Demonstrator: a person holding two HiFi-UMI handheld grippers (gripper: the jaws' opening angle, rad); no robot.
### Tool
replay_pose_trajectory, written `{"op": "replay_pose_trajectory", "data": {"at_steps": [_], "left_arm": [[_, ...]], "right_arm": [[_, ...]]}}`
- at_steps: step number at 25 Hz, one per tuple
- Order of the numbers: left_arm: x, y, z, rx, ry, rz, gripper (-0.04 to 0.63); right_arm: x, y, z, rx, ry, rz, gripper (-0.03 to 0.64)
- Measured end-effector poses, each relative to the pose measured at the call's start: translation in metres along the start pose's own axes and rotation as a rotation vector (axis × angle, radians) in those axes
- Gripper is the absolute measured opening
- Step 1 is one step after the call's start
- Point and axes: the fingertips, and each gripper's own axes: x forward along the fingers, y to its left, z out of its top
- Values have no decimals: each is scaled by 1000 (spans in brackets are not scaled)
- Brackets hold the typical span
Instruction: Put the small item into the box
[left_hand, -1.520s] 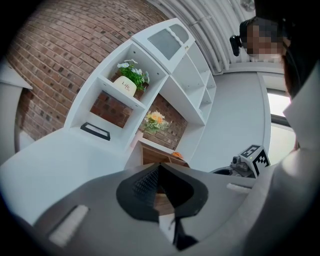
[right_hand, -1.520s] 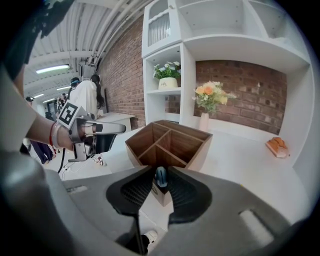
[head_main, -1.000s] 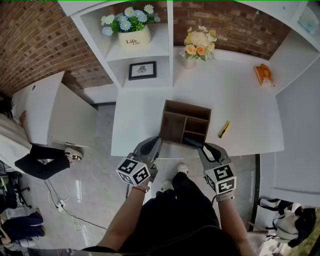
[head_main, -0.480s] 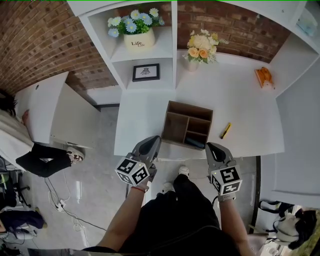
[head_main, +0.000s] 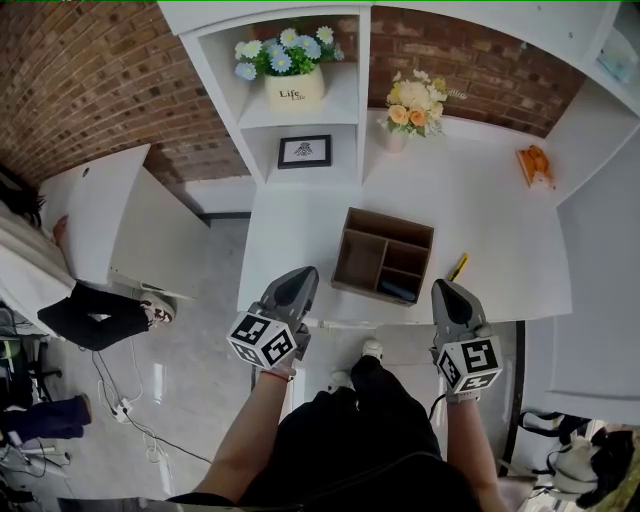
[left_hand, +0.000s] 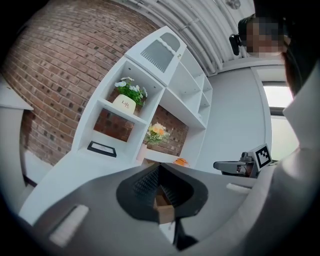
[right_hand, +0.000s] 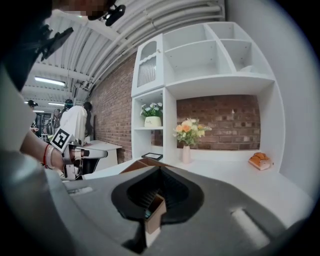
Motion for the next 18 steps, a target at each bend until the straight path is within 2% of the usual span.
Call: {"op": "replay_pose_trajectory", "data": {"at_steps": [11,18], "left_arm": [[-4,9,40,76,-54,31,3],[-3,11,72,94,-105,49,3]], "right_arm": [[-9,-10,35,-35,-111,7,2],[-10,-15,56,-53,-154,4,2]]}}
